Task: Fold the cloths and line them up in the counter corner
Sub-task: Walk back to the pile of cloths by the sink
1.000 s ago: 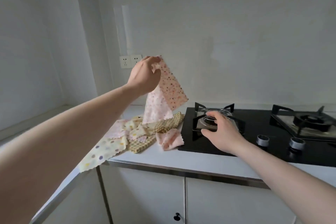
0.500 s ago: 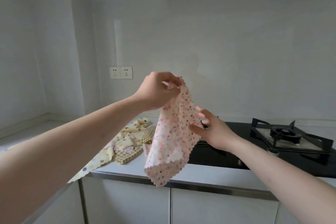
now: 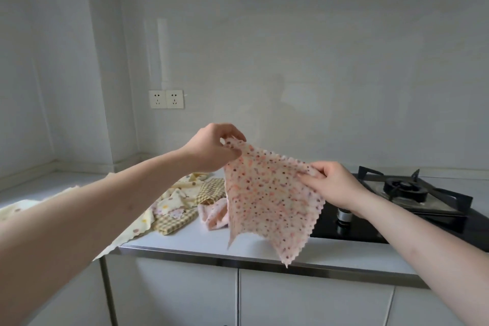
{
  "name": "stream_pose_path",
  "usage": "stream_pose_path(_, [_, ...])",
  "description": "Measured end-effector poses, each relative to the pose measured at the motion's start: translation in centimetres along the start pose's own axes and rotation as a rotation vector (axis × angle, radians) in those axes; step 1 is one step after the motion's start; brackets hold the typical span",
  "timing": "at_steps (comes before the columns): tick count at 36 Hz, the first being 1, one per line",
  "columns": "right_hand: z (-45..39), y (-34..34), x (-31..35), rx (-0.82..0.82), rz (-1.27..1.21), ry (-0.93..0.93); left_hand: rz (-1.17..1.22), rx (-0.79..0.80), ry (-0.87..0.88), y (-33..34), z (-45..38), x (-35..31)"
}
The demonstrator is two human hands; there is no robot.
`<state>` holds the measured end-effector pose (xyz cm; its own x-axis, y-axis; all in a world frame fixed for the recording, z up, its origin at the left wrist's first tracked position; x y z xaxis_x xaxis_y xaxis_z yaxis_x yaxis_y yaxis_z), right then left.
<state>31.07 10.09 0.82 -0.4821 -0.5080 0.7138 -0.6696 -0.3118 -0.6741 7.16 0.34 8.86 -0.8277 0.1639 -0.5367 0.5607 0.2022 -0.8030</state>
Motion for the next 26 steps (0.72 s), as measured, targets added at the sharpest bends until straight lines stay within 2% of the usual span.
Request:
stream_pose_path(4, [-0.1,-1.8,-0.5,-0.017,-0.048,-0.021,0.142,0.046,0.009,0.7,-0.4,0.2])
stream_pose_path(9, [0.5,-3.4,-0.5,0.059,-0.188,-0.086,0.334,0.133,0.068,1.5,-0.6,0.0])
stream_pose_path(12, [0.5,-4.2,-1.2,0.096,-0.231,-0.102,0.372,0.129,0.066,1.9,-1.1,0.2])
stream_pose_path(17, [0.0,-4.2,-2.9,0.083,-0.226,-0.026,0.319,0.069,-0.002,3.1,-2.5,1.4])
stream_pose_path(21, [-0.8,-3.9,-4.7,0.010,-0.099,0.064,0.125,0.016,-0.067,4.5,-3.8,2.9])
stream_pose_path(26, [-1.7,-3.0,-5.9,-0.096,0.126,0.149,0.037,0.031,-0.172,7.5,-5.3,5.3])
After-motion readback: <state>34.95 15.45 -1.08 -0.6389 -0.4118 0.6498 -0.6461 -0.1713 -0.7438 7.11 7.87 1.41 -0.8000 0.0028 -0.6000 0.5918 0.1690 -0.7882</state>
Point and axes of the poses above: each hand's wrist, its own z-axis away from the middle knuckle, its own y-axis out of the palm, x = y × z, the point moved 9 cm from there along -z, towards the middle knuckle, and after that the axes turned 15 degrees about x, right-handed, at the moved point
